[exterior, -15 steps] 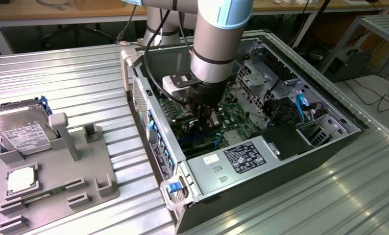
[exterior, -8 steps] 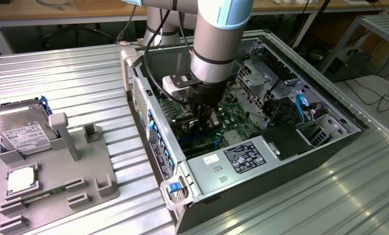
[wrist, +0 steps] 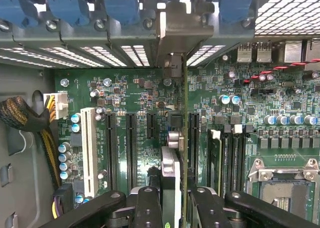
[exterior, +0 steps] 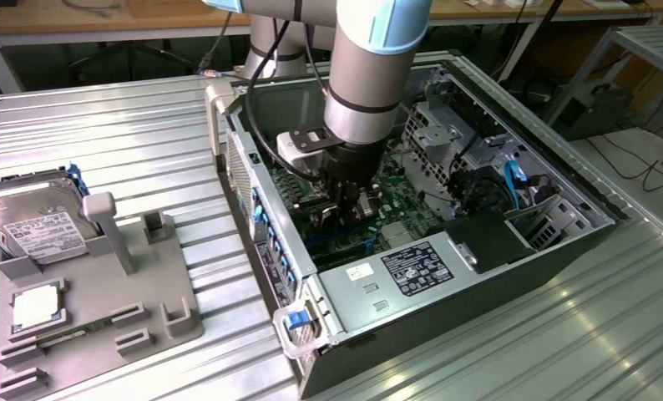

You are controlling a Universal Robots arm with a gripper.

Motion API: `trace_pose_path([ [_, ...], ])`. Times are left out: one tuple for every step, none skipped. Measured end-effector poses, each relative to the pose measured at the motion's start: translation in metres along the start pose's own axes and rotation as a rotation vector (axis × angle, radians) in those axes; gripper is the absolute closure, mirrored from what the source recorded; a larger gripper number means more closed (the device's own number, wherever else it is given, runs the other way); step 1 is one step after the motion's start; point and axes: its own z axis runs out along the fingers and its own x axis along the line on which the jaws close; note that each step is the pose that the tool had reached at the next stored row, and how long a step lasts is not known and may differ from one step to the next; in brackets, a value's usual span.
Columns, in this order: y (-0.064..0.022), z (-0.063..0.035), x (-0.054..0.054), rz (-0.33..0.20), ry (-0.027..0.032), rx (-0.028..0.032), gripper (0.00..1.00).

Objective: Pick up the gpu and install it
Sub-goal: 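Insert the gpu into the slot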

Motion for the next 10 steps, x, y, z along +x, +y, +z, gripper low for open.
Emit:
trace_pose_path([
  [0.0, 0.0, 0.0, 0.0, 0.0, -0.0001, 0.72],
  [0.0, 0.0, 0.0, 0.0, 0.0, -0.0001, 0.72],
  [0.0, 0.0, 0.0, 0.0, 0.0, -0.0001, 0.72],
  [0.0, 0.0, 0.0, 0.0, 0.0, -0.0001, 0.72],
  [0.0, 0.0, 0.0, 0.0, 0.0, 0.0, 0.72],
  [0.0, 0.0, 0.0, 0.0, 0.0, -0.0001, 0.72],
  [0.0, 0.0, 0.0, 0.0, 0.0, -0.0001, 0.72],
  [0.0, 0.0, 0.0, 0.0, -0.0001, 0.0, 0.72],
  [0.0, 0.0, 0.0, 0.0, 0.0, -0.0001, 0.72],
  [0.0001, 0.0, 0.0, 0.0, 0.0, 0.0, 0.72],
])
